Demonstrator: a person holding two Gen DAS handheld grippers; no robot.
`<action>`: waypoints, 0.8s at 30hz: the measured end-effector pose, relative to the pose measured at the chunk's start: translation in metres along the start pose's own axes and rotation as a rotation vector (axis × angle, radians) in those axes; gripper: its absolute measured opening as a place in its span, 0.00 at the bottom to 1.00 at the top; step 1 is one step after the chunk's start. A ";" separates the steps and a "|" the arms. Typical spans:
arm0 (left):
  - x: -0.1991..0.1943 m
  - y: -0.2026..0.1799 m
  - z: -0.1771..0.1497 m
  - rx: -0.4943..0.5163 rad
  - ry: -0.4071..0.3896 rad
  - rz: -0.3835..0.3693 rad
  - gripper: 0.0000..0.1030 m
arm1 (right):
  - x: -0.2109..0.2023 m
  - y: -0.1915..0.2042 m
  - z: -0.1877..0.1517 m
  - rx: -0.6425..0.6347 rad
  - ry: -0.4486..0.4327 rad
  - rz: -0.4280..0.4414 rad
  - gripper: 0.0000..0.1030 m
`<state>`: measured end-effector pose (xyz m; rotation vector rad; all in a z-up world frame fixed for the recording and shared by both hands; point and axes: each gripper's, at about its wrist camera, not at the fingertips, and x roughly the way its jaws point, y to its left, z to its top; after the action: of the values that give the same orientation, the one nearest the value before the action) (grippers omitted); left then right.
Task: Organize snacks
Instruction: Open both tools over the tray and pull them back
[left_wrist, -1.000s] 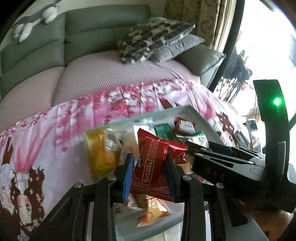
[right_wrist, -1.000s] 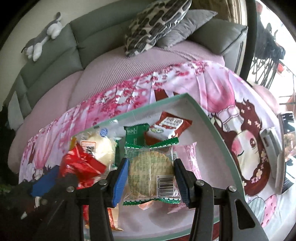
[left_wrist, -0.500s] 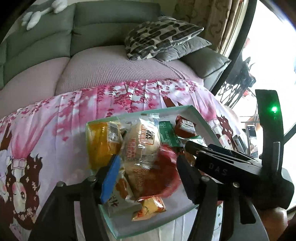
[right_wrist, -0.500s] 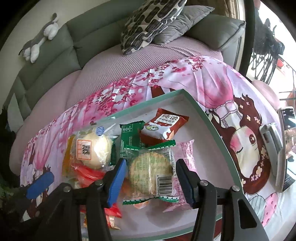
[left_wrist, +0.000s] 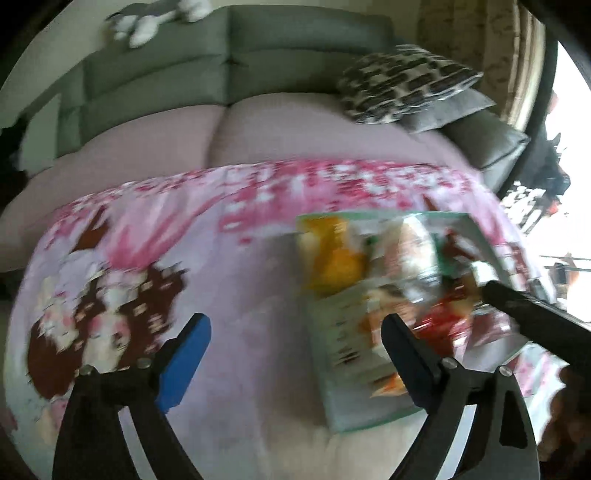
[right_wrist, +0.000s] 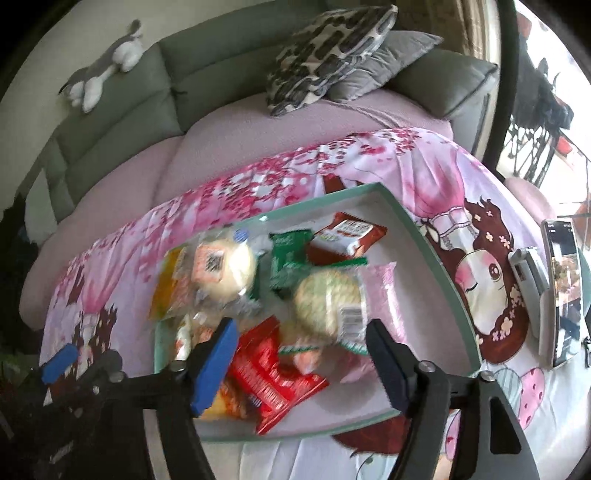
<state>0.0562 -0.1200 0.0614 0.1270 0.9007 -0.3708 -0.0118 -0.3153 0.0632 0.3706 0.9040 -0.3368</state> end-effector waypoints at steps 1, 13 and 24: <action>-0.001 0.008 -0.005 -0.008 -0.002 0.029 0.94 | 0.000 0.005 -0.006 -0.014 0.003 0.007 0.84; -0.014 0.066 -0.055 -0.119 0.038 0.080 0.99 | -0.004 0.038 -0.053 -0.100 0.015 0.026 1.00; -0.022 0.070 -0.066 -0.124 0.031 0.118 0.99 | -0.003 0.044 -0.059 -0.123 0.025 0.013 1.00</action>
<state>0.0203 -0.0319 0.0348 0.0716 0.9394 -0.2032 -0.0356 -0.2500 0.0400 0.2674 0.9418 -0.2634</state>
